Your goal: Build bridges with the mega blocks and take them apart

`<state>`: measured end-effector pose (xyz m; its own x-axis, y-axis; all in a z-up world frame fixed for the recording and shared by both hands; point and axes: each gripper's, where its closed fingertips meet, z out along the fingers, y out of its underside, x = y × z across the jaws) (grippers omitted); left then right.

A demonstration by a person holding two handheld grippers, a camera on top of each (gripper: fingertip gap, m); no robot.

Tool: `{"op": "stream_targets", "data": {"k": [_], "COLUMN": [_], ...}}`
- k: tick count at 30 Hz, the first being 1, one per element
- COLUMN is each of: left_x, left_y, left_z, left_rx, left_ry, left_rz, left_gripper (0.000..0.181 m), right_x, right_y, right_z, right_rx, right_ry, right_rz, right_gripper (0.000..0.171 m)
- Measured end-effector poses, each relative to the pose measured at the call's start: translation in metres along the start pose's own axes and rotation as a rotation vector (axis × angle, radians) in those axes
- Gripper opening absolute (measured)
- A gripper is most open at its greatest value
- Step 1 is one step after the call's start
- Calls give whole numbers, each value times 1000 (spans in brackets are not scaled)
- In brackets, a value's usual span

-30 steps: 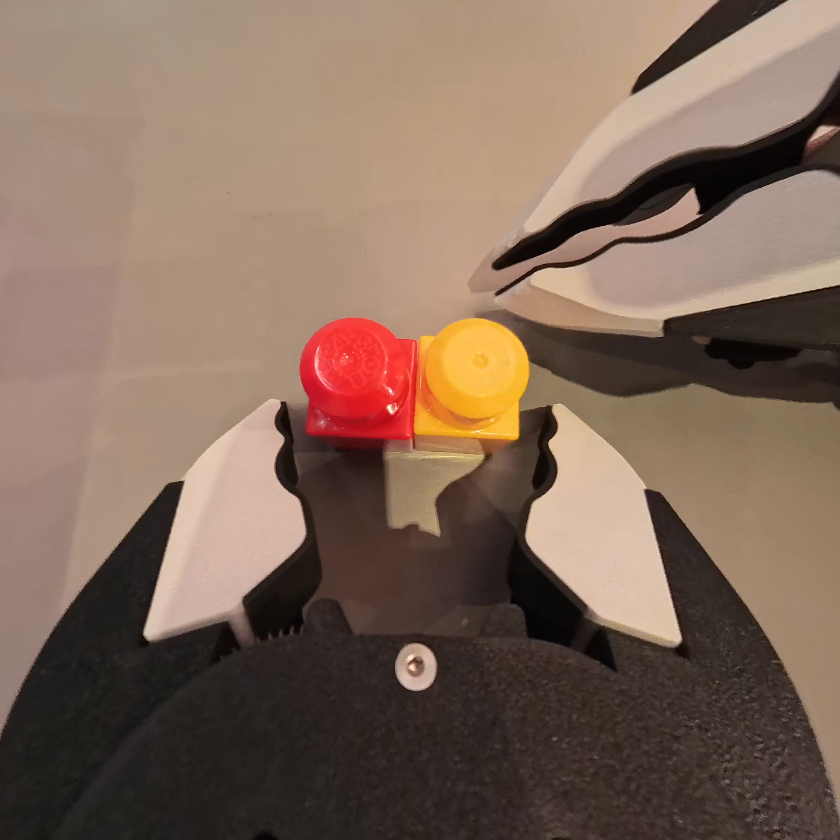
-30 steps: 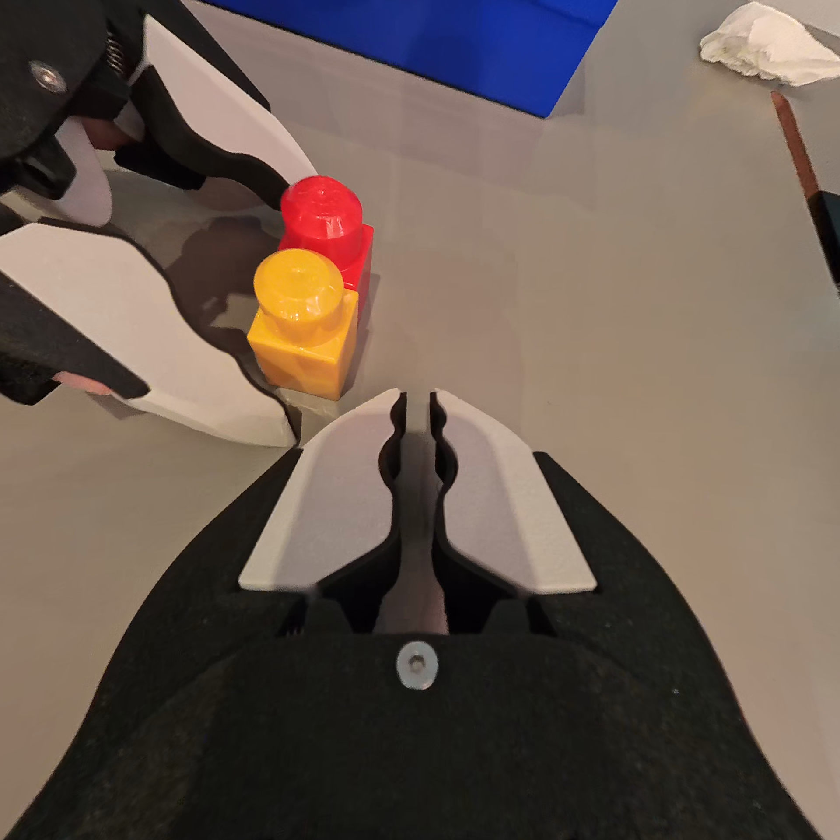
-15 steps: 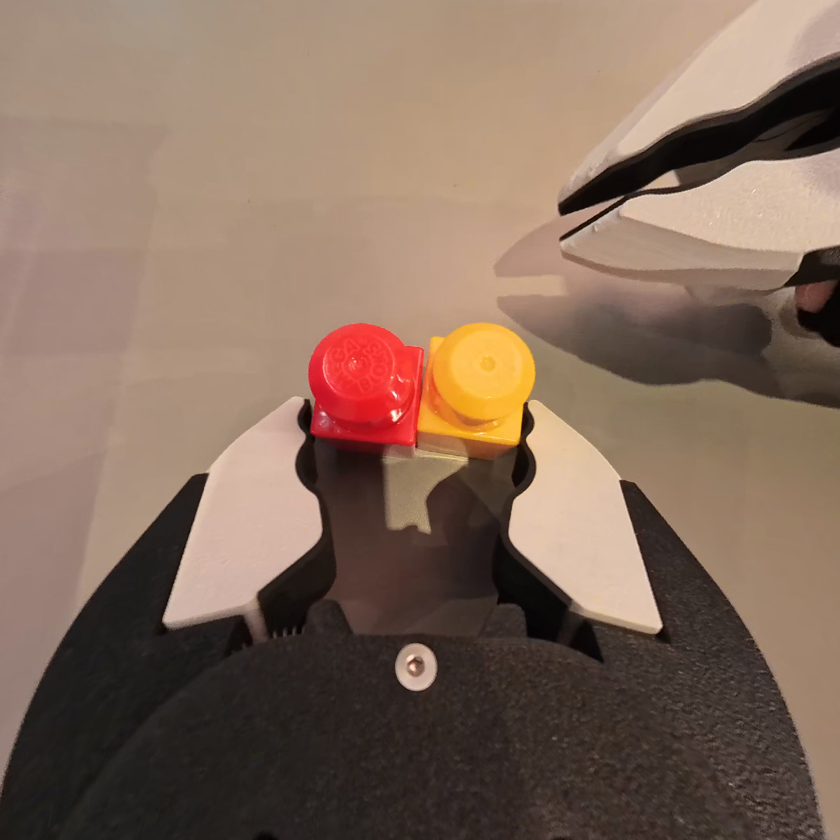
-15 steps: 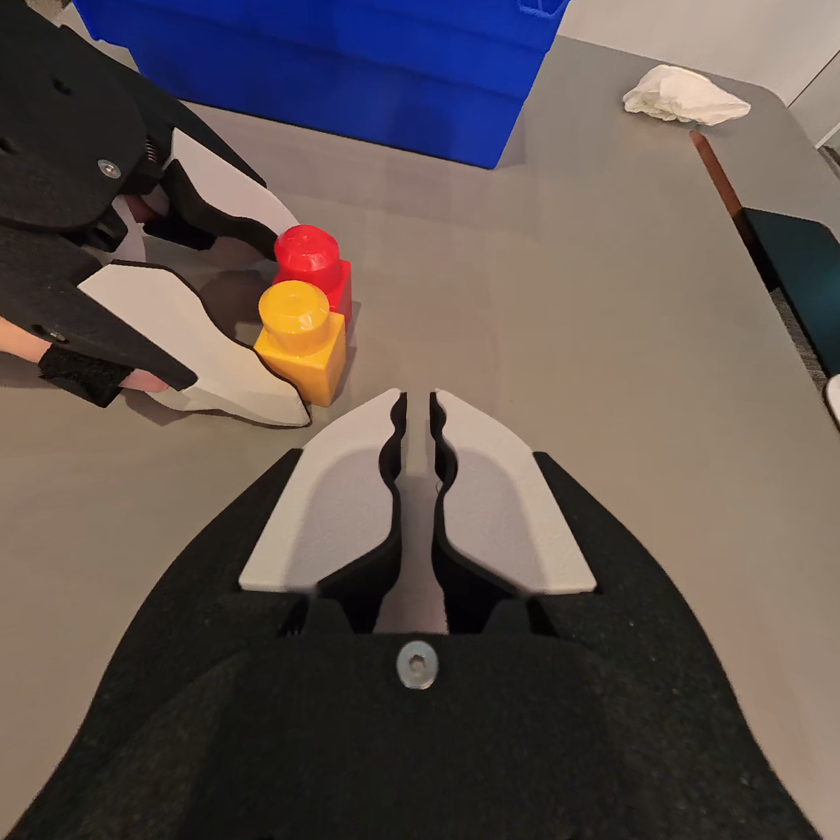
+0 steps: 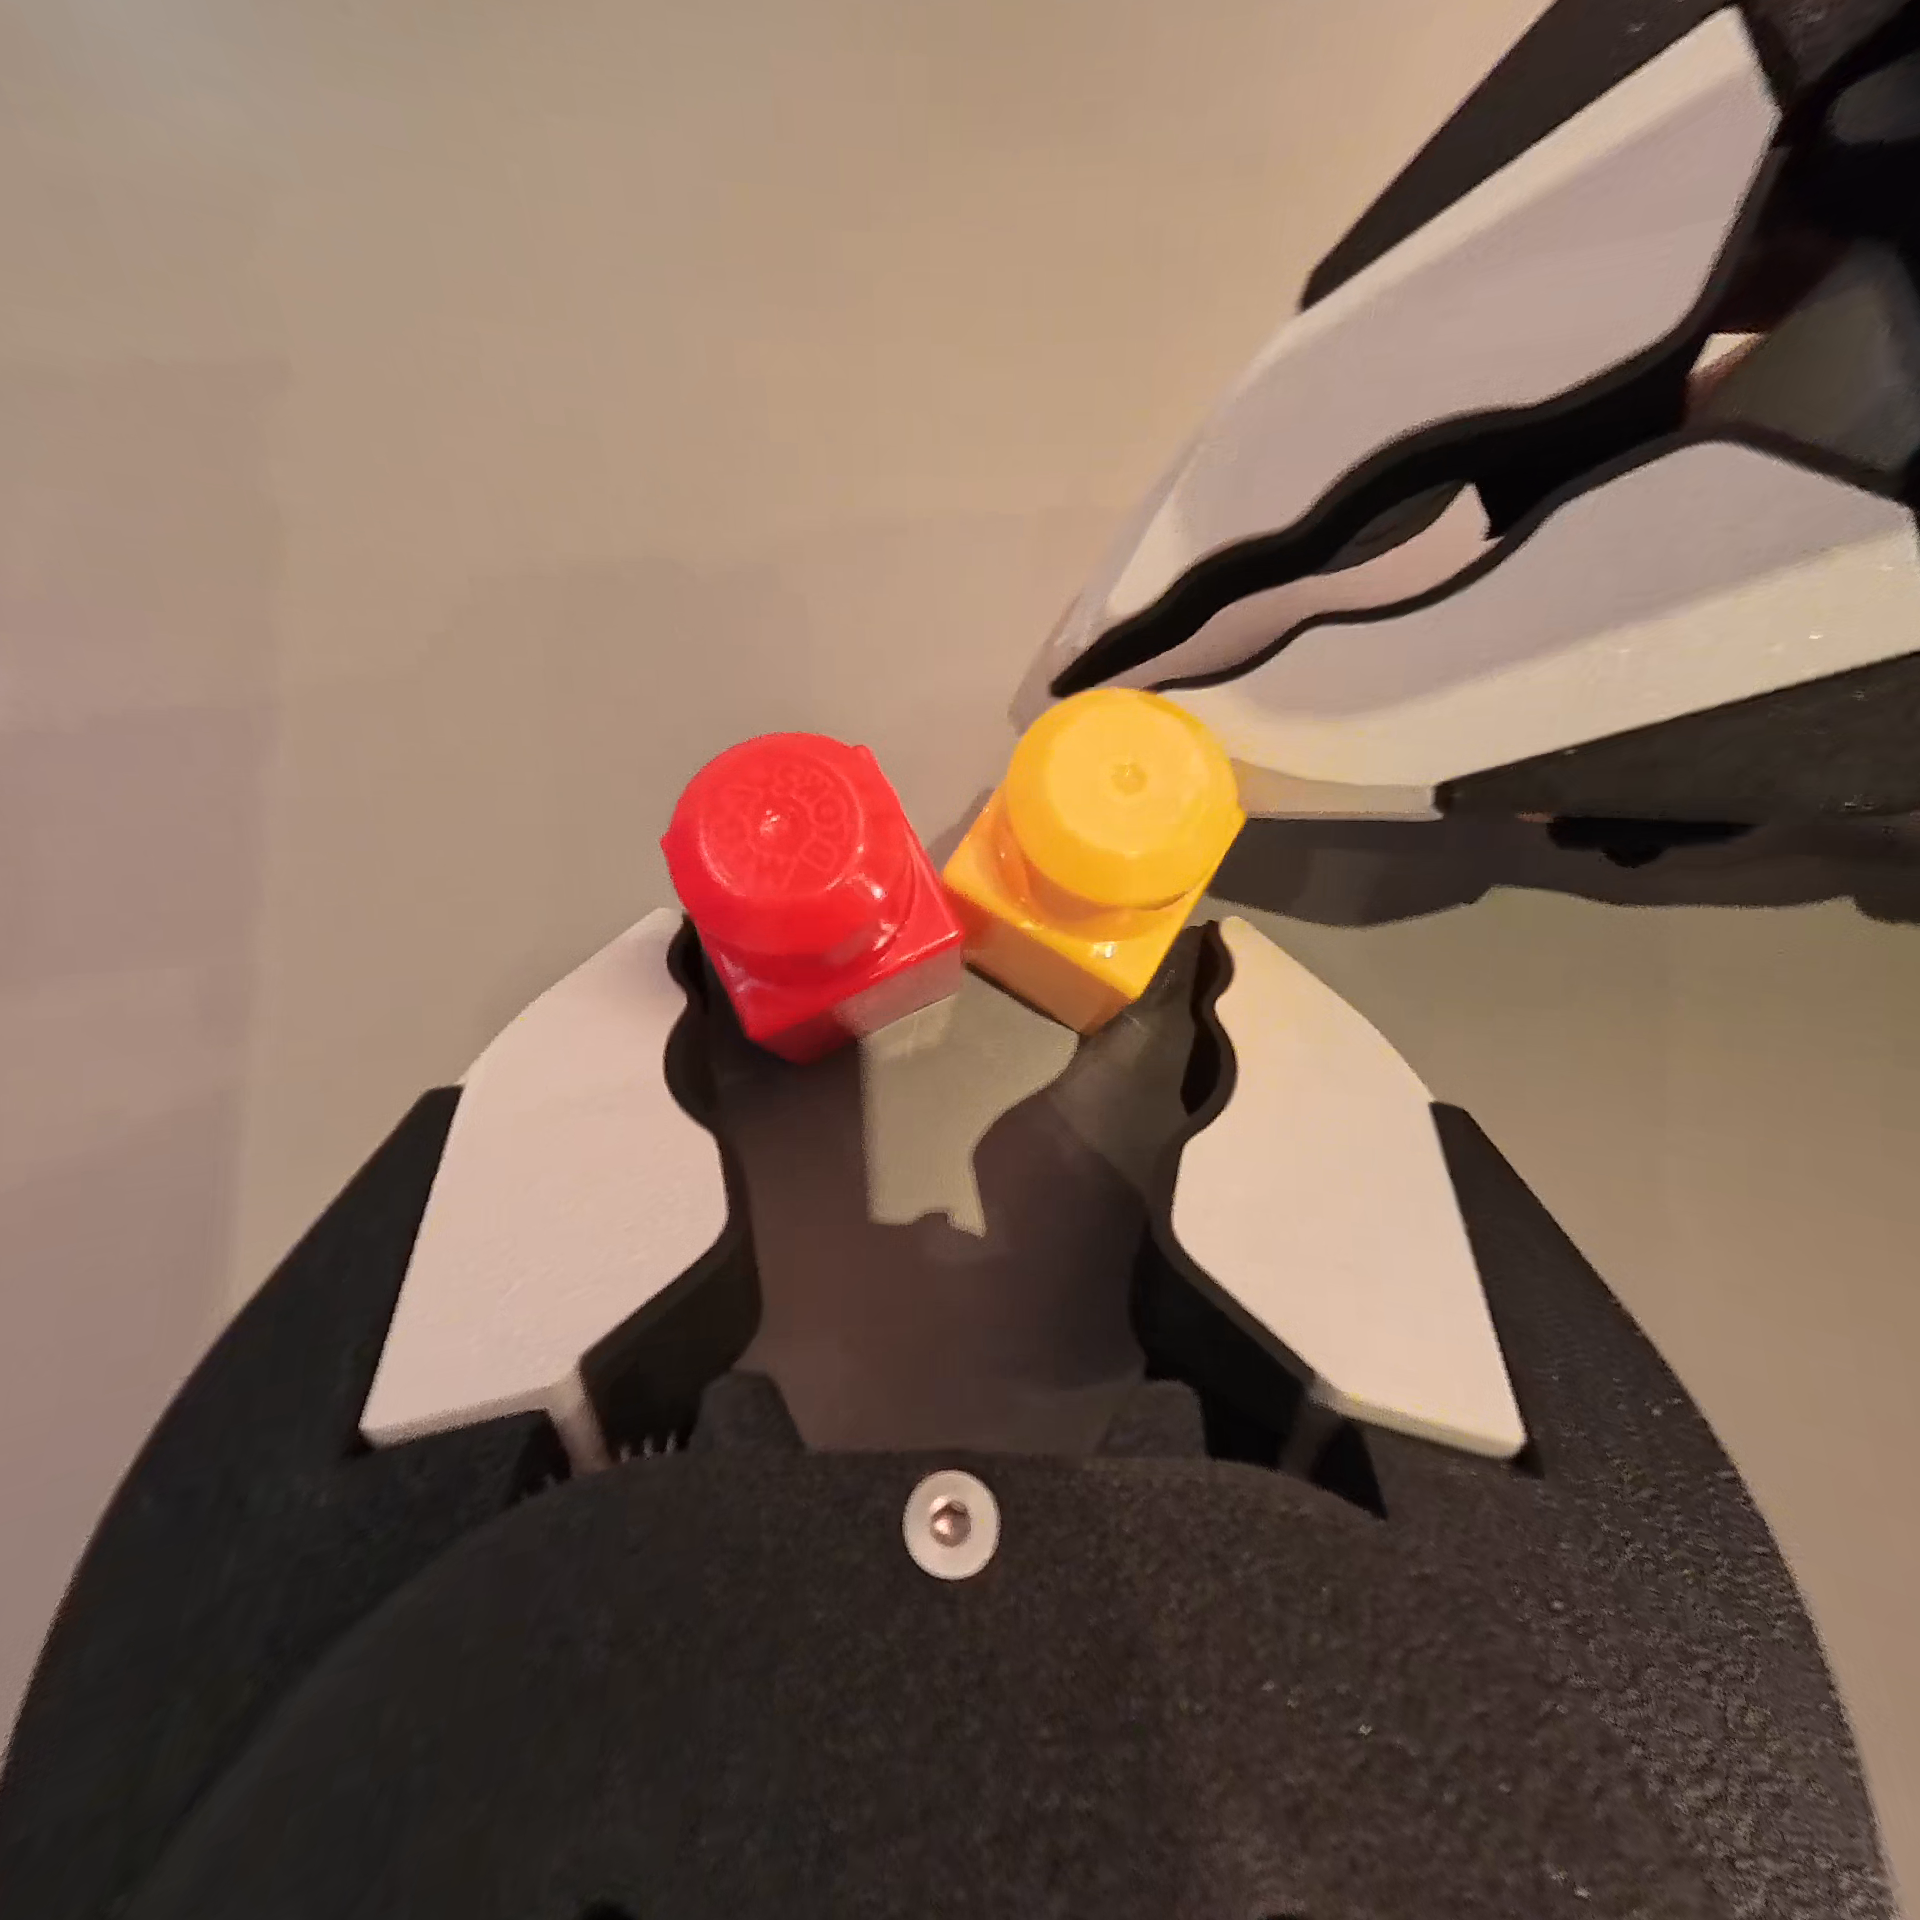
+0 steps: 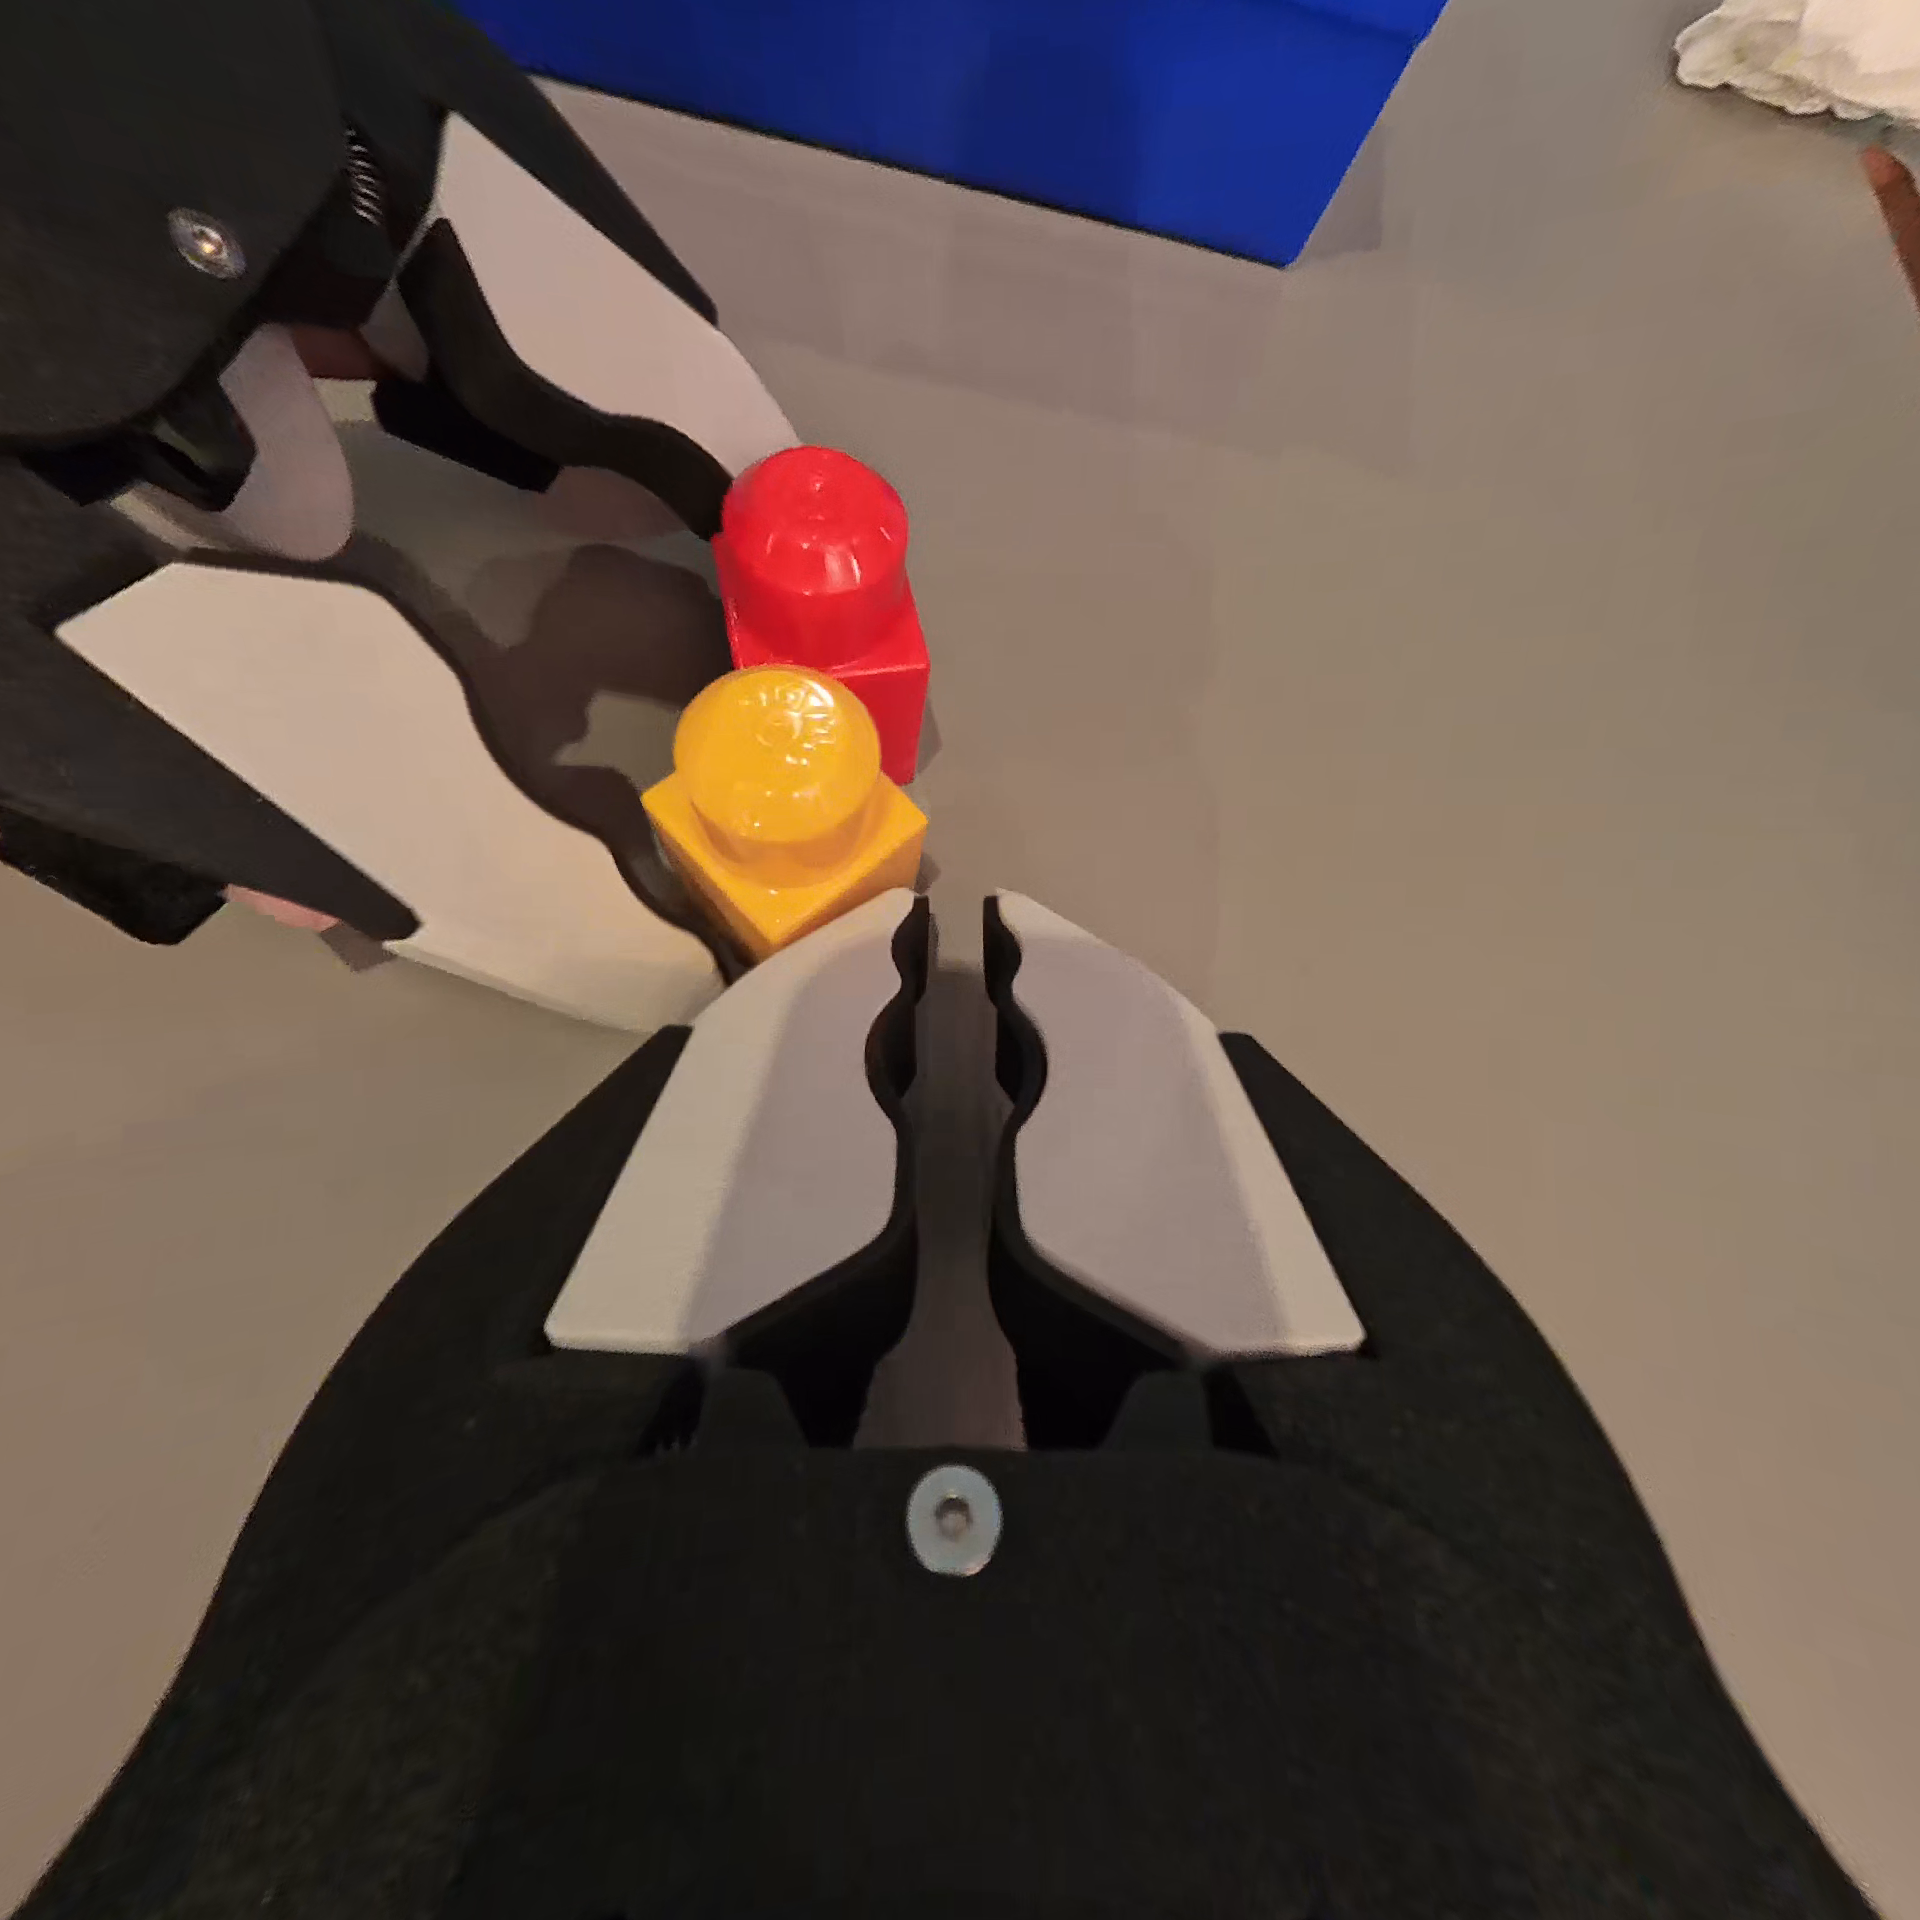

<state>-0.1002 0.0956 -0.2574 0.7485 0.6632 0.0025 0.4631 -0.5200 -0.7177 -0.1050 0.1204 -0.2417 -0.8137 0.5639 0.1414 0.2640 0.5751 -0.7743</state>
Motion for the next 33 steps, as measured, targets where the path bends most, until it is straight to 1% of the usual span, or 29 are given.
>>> {"op": "stream_targets", "data": {"k": [1, 4, 9, 12, 15, 20, 23, 29, 33], "left_x": [3, 8, 9, 8, 2, 4, 5, 6, 4], "left_y": [0, 0, 3, 4, 3, 4, 3, 3, 3], "left_z": [1, 1, -1, -3, -2, 0, 2, 2, 1], "left_rx": [-5, -9, -13, -11, -10, -26, -27, -34, -27], "left_ry": [32, 107, 220, 255, 226, 170, 135, 148, 161], "left_rz": [31, 113, 216, 246, 226, 168, 164, 156, 165], "left_gripper": [96, 99, 99, 96, 100, 117, 123, 121, 116], "right_x": [-1, -4, -11, -20, -14, -3, 1, 8, 4], "right_y": [0, 0, -2, -8, -8, -12, -18, -32, -34], "right_z": [1, 4, 5, 4, 5, 8, 14, 23, 24], "right_rx": [-2, -11, -2, 40, 28, 52, 63, 106, 117], "right_ry": [-6, -11, -43, -103, -66, -60, -72, -100, -149], "right_rz": [-6, -21, -12, 0, -13, 16, 13, 9, 13], "right_gripper": [9, 9, 9, 9, 9, 10, 10, 7, 3]}}
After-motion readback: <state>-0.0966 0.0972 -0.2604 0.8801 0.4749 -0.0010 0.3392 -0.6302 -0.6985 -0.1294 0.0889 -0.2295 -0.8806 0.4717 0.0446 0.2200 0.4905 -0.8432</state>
